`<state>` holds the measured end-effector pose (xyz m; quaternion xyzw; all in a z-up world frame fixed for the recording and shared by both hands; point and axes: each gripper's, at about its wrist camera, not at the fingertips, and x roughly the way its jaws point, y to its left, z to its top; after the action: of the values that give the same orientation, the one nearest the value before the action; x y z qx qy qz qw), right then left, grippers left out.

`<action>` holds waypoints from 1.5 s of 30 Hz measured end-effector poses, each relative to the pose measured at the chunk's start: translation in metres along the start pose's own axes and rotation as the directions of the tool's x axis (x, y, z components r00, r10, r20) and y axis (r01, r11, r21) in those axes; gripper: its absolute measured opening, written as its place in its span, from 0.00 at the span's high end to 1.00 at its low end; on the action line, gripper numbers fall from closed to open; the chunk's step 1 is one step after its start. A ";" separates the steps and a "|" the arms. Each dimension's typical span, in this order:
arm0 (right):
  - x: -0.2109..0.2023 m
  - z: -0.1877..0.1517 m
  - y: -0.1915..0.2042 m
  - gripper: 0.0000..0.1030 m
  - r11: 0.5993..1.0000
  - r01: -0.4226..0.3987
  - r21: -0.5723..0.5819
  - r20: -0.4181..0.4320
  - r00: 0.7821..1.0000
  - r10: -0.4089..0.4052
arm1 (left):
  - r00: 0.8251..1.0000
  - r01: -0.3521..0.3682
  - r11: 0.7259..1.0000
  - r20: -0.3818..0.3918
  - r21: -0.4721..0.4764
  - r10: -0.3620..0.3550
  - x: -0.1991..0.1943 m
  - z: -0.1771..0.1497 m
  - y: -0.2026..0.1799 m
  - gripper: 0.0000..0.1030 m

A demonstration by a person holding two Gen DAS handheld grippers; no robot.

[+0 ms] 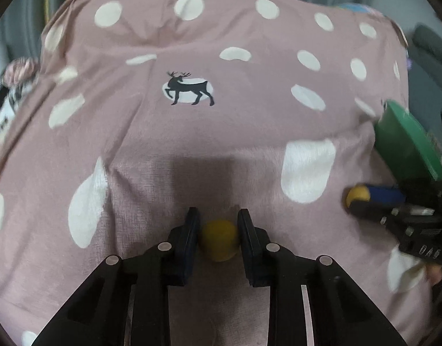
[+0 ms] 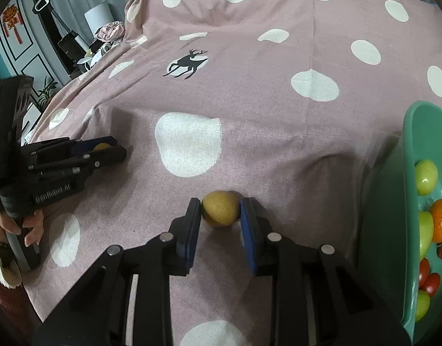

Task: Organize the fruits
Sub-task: 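Carry both yellow fruits over the teal bowl and open both tools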

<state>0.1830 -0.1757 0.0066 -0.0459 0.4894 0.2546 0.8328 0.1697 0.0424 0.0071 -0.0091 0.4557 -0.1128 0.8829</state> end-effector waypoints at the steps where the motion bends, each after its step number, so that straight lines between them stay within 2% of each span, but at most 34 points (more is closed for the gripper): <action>1: 0.000 0.000 0.000 0.73 1.000 0.000 0.000 0.000 1.000 0.000 | 1.000 -0.007 1.000 0.001 0.008 0.007 0.000 0.000 -0.002 0.74; 5: -0.003 0.000 -0.004 0.73 1.000 0.004 0.020 0.019 1.000 -0.004 | 0.999 0.036 0.998 0.000 -0.050 -0.036 -0.003 0.001 0.006 0.74; 9: -0.011 0.000 -0.005 0.73 1.000 0.001 0.030 0.058 0.998 -0.002 | 1.000 -0.025 1.000 -0.003 -0.017 0.025 -0.006 -0.003 -0.001 0.74; 12: -0.021 0.000 -0.003 0.73 0.999 -0.013 0.030 0.084 0.996 0.010 | 1.000 0.016 1.000 -0.007 -0.018 -0.016 -0.010 -0.006 -0.007 0.74; 14: -0.033 0.000 -0.003 0.73 1.000 0.005 0.029 0.113 0.994 -0.008 | 0.999 0.046 0.996 0.001 -0.073 -0.046 -0.021 -0.006 -0.007 0.74; 16: -0.050 -0.001 -0.009 0.73 0.999 0.003 0.045 0.156 0.988 -0.010 | 0.998 0.059 0.995 0.037 -0.077 -0.057 -0.038 -0.002 -0.014 0.74; 20: -0.097 -0.013 -0.033 0.73 0.993 -0.008 0.120 0.270 0.963 -0.025 | 0.984 0.056 0.998 0.167 0.010 -0.057 -0.077 0.010 -0.052 0.74; 23: -0.128 -0.024 -0.060 0.73 0.978 0.052 0.201 0.326 0.938 -0.117 | 0.964 0.166 0.985 0.202 0.049 -0.172 -0.083 0.030 -0.096 0.74; 25: -0.145 -0.034 -0.082 0.73 0.953 0.152 0.262 0.338 0.910 -0.239 | 0.959 0.184 0.978 0.201 0.098 -0.201 -0.075 0.041 -0.128 0.74; 27: -0.154 -0.045 -0.101 0.73 0.927 0.207 0.312 0.326 0.894 -0.309 | 0.961 0.181 0.971 0.180 0.158 -0.209 -0.060 0.049 -0.165 0.74; 31: -0.161 -0.063 -0.137 0.73 0.909 0.205 0.364 0.292 0.901 -0.320 | 0.948 0.267 0.940 0.115 0.211 -0.295 -0.030 0.055 -0.221 0.74; 34: -0.163 -0.073 -0.157 0.73 0.906 0.172 0.388 0.278 0.915 -0.293 | 0.963 0.228 0.952 0.100 0.205 -0.252 -0.016 0.057 -0.248 0.74; 37: -0.158 -0.083 -0.161 0.73 0.898 0.187 0.399 0.235 0.926 -0.297 | 0.970 0.219 0.958 0.060 0.182 -0.234 -0.002 0.052 -0.260 0.74; 39: -0.157 -0.082 -0.155 0.73 0.907 0.195 0.374 0.236 0.925 -0.296 | 0.981 0.148 0.968 0.091 0.204 -0.170 -0.003 0.048 -0.268 0.74; 41: -0.157 -0.083 -0.153 0.72 0.907 0.197 0.373 0.228 0.928 -0.295 | 0.987 0.119 0.973 0.087 0.196 -0.139 -0.002 0.048 -0.271 0.74; 42: -0.156 -0.082 -0.152 0.71 0.908 0.190 0.375 0.227 0.930 -0.288 | 0.988 0.120 0.972 0.072 0.200 -0.137 -0.001 0.049 -0.274 0.72; 43: -0.154 -0.082 -0.152 0.64 0.910 0.182 0.373 0.218 0.936 -0.276 | 0.989 0.128 0.968 0.046 0.218 -0.141 0.001 0.049 -0.277 0.67; 44: -0.154 -0.082 -0.151 0.65 0.911 0.182 0.369 0.212 0.938 -0.273 | 0.992 0.110 0.967 0.032 0.230 -0.121 0.001 0.049 -0.279 0.67; 45: -0.155 -0.082 -0.151 0.64 0.909 0.194 0.369 0.208 0.936 -0.284 | 0.993 0.101 0.966 0.029 0.236 -0.111 0.000 0.048 -0.278 0.62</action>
<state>0.1286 -0.3918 0.0681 0.0732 0.4046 0.0646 0.9093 0.1557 -0.2329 0.0682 0.0683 0.4194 -0.2126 0.8799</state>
